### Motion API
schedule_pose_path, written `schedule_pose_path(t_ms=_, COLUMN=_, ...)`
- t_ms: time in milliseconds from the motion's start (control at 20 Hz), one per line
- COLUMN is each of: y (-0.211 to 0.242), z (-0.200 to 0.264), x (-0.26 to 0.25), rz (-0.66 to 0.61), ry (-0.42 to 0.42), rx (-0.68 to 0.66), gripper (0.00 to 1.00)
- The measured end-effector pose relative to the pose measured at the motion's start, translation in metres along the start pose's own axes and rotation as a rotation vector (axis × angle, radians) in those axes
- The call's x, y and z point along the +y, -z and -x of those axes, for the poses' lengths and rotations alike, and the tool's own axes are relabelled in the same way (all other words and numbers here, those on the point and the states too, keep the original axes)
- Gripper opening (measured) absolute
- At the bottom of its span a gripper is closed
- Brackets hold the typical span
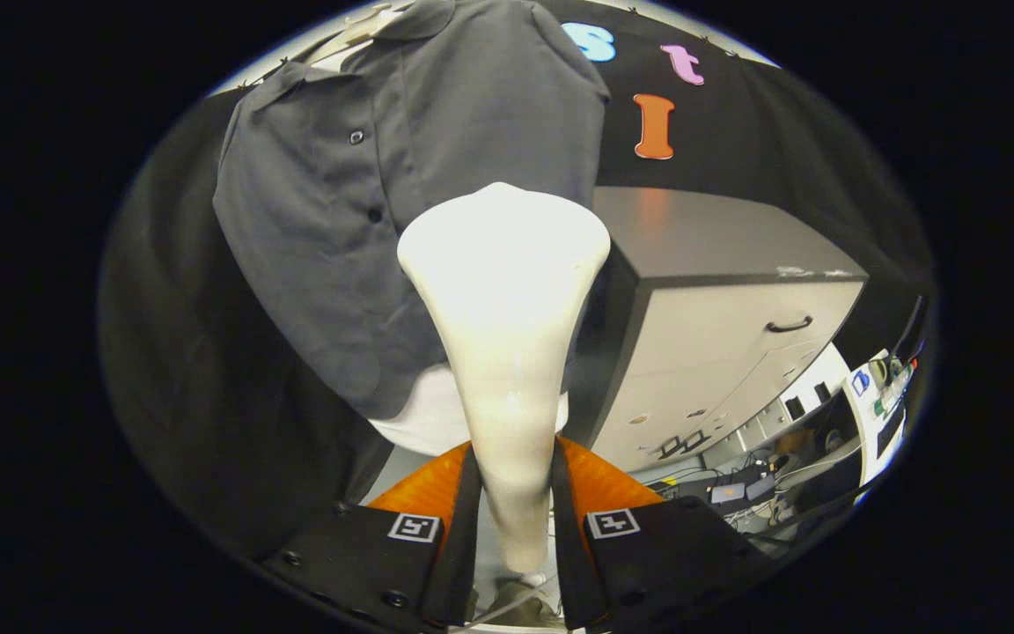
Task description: Iron the clothes twice with a garment steamer, once on the left side and once on the right side.
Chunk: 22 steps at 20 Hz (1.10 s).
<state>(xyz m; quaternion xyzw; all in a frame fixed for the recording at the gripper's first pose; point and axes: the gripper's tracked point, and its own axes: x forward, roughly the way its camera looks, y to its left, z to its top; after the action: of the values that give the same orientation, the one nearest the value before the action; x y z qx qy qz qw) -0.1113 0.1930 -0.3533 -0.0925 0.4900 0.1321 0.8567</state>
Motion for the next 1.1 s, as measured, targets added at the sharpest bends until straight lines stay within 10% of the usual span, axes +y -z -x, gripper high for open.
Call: schedule_pose_path(t_ms=1100, y=-0.142, z=0.166, x=-0.029, rz=0.001, ry=0.004, rx=-0.493, gripper=0.46)
